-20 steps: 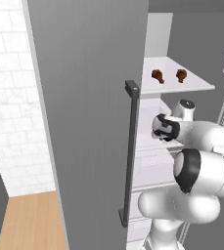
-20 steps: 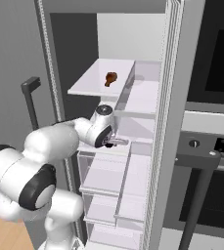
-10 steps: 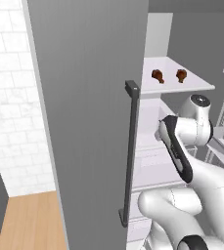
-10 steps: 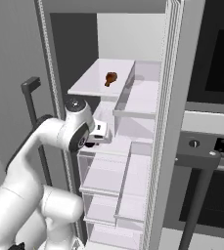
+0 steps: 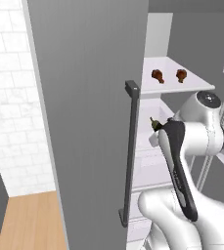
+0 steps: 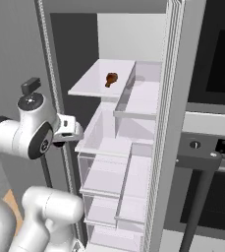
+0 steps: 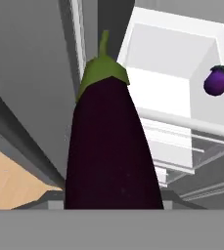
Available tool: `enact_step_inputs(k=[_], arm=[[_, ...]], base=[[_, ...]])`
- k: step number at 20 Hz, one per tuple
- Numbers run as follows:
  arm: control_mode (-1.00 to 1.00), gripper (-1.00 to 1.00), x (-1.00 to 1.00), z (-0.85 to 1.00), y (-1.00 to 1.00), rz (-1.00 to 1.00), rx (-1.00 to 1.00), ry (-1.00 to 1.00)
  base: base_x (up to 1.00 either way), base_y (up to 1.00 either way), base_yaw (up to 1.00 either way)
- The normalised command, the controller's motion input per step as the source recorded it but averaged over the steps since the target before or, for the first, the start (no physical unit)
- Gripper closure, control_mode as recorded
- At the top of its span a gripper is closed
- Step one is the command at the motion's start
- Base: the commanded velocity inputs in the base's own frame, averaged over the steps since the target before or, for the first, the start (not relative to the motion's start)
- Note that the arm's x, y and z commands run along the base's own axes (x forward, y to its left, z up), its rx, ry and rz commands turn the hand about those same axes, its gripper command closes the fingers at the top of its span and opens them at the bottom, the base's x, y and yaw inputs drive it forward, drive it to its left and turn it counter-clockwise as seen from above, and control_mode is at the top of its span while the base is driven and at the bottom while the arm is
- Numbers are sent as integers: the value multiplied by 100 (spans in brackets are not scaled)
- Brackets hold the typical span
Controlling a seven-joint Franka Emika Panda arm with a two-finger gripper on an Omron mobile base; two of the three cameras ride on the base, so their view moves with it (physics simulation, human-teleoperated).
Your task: Place one eggplant and one chicken drumstick in each tupperware on the nearby counter, to pack two identical lunches.
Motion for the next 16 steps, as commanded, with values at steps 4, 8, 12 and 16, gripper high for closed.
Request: enact_step_inputs(k=[4, 8, 12, 16], arm=[[100, 100, -25, -2, 13, 8, -4, 0], [100, 100, 0, 0, 0, 0, 0, 0], [100, 100, 0, 0, 0, 0, 0, 0], [100, 100, 0, 0, 0, 0, 0, 0]], base=[[-75, 36, 22], [-100, 26, 21], [-100, -7, -14], [-100, -13, -61]])
